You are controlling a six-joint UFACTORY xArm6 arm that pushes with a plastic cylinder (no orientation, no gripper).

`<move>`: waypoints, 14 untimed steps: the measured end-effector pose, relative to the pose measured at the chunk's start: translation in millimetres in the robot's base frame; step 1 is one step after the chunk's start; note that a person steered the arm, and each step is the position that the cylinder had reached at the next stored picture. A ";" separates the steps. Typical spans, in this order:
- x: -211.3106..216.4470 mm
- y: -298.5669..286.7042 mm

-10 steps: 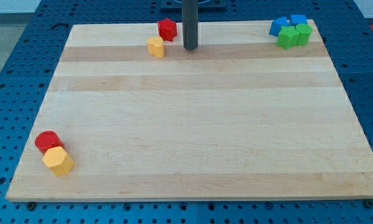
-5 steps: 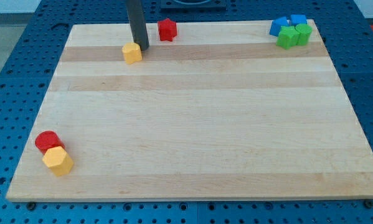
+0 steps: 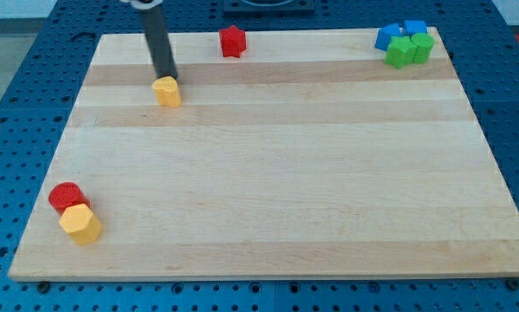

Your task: Slide the yellow heart towards the red circle

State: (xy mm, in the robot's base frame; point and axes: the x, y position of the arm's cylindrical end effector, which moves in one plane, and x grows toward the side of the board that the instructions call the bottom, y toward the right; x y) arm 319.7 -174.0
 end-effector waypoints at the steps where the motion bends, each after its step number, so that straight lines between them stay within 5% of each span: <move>1: 53.5 13.2; 4: 43.1 57.3; 6: 146.6 56.4; 9: 102.5 62.3; 11: 182.2 43.8; 14: 121.2 35.2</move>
State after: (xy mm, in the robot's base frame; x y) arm 440.9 -138.8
